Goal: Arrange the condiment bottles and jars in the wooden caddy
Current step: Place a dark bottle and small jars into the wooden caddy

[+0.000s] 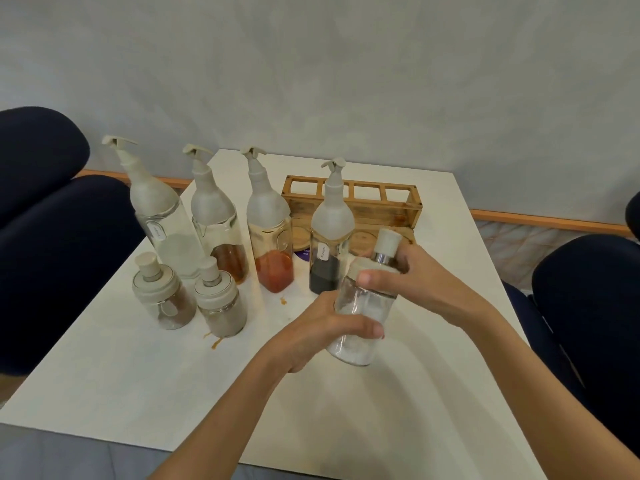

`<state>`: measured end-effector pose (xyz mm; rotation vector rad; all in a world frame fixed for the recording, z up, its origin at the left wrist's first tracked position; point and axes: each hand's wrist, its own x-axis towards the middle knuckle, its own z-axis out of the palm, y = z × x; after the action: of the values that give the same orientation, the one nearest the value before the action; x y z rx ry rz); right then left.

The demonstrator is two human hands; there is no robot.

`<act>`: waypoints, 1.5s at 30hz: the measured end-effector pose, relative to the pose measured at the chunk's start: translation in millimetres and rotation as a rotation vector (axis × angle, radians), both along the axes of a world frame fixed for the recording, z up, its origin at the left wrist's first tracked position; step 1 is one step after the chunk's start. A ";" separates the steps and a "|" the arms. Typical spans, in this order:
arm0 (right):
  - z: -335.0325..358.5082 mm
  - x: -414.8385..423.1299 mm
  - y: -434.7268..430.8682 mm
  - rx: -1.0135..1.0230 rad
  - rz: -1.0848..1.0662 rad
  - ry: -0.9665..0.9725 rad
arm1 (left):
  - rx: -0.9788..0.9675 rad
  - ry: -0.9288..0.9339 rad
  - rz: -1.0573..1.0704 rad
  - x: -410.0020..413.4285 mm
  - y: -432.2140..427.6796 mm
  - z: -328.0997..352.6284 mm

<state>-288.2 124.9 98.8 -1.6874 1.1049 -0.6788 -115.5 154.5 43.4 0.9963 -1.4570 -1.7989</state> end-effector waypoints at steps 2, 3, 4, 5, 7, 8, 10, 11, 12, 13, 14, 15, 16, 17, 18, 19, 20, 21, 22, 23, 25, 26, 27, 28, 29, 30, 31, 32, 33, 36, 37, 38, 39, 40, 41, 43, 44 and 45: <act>3.7 -12.2 -1.1 0.069 0.123 -0.017 | -0.011 -0.009 0.004 4.3 0.9 -1.9; 5.7 -17.6 -1.5 0.117 0.173 -0.067 | -0.001 0.013 -0.009 6.1 2.1 -2.1; 5.8 -22.6 -2.8 0.157 0.209 -0.135 | 0.019 0.032 -0.024 7.7 2.6 -2.5; 4.8 -25.5 -4.3 0.189 0.240 -0.201 | 0.041 0.056 -0.044 9.2 2.6 -2.4; 0.5 -23.8 -5.0 0.232 0.256 -0.276 | 0.102 0.131 -0.089 11.2 2.2 -1.9; -2.3 -20.6 -4.8 0.240 0.229 -0.303 | 0.142 0.185 -0.126 11.8 2.5 -1.7; -8.9 -13.4 -3.6 0.247 0.162 -0.368 | 0.224 0.313 -0.223 11.2 3.0 -2.4; -10.9 -8.9 -1.3 0.257 0.151 -0.408 | 0.264 0.379 -0.266 10.0 3.3 -2.8; -12.3 -3.8 1.6 0.287 0.160 -0.457 | 0.295 0.446 -0.306 7.9 3.8 -2.3; -14.1 1.2 4.2 0.329 0.187 -0.508 | 0.321 0.518 -0.347 5.0 4.2 -1.5; -15.5 6.2 7.1 0.368 0.224 -0.552 | 0.338 0.588 -0.389 1.8 4.5 -0.5; -17.2 11.0 9.9 0.387 0.260 -0.584 | 0.340 0.643 -0.423 -1.4 5.5 2.1; -16.9 15.5 13.3 0.387 0.280 -0.603 | 0.335 0.685 -0.433 -3.7 6.0 4.7; -16.3 19.8 15.7 0.367 0.262 -0.604 | 0.334 0.725 -0.429 -4.5 6.5 7.5; -14.1 23.8 17.5 0.337 0.210 -0.581 | 0.353 0.777 -0.431 -4.0 6.8 9.1; -11.9 27.2 18.4 0.300 0.140 -0.530 | 0.399 0.828 -0.427 -2.5 7.0 11.3; -10.0 30.2 19.5 0.270 0.088 -0.478 | 0.443 0.851 -0.407 -0.7 7.6 14.3; -9.4 31.7 20.6 0.250 0.064 -0.449 | 0.463 0.839 -0.374 0.5 7.5 14.9; -8.7 32.2 20.8 0.241 0.054 -0.443 | 0.447 0.791 -0.329 1.5 6.9 13.1; -7.0 31.7 20.6 0.238 0.064 -0.457 | 0.396 0.723 -0.283 2.9 6.7 10.9; -1.9 28.4 20.0 0.276 0.149 -0.521 | 0.289 0.621 -0.267 5.3 6.8 7.2; 0.6 25.5 19.5 0.311 0.204 -0.541 | 0.266 0.594 -0.285 5.6 7.2 6.5; 1.2 23.2 17.8 0.339 0.259 -0.547 | 0.258 0.584 -0.308 6.1 6.8 7.0; 2.0 23.0 17.1 0.354 0.305 -0.556 | 0.252 0.586 -0.335 6.8 6.3 8.6; 2.1 24.1 17.5 0.345 0.322 -0.556 | 0.243 0.587 -0.355 7.3 5.8 10.0; 2.1 25.5 18.0 0.319 0.299 -0.542 | 0.226 0.578 -0.358 7.1 5.7 10.9; 2.7 27.8 19.6 0.276 0.248 -0.524 | 0.203 0.556 -0.341 6.9 6.3 11.9; 4.1 30.6 22.4 0.228 0.193 -0.509 | 0.179 0.528 -0.306 6.7 8.2 13.6; 4.0 32.2 25.0 0.189 0.152 -0.501 | 0.154 0.493 -0.257 5.9 10.8 15.5; 5.2 30.8 28.3 0.146 0.116 -0.486 | 0.018 0.373 -0.101 2.6 17.9 15.9; 7.2 28.1 28.4 0.119 0.133 -0.438 | -0.030 0.326 -0.053 2.3 18.7 15.5; 10.5 23.5 28.1 0.083 0.144 -0.366 | -0.077 0.275 -0.008 2.6 18.3 14.8; 16.1 17.6 27.2 0.043 0.142 -0.290 | -0.120 0.221 0.038 3.5 16.7 15.1; 23.7 10.9 25.8 0.007 0.119 -0.232 | -0.162 0.165 0.084 5.5 14.2 15.5; 32.9 4.2 25.0 -0.018 0.084 -0.205 | -0.199 0.111 0.128 8.0 11.2 15.5; 51.8 -7.9 25.2 -0.136 0.010 -0.132 | -0.257 0.021 0.196 13.0 5.7 15.6; 59.7 -11.2 26.5 -0.214 -0.009 -0.067 | -0.284 -0.019 0.213 14.8 3.9 15.3; 65.2 -12.4 27.4 -0.274 -0.009 0.006 | -0.316 -0.057 0.222 15.8 2.4 14.2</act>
<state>-300.6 152.3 164.0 -1.9171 1.0605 -0.8625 -99.7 156.9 57.6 1.0063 -1.5395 -1.3446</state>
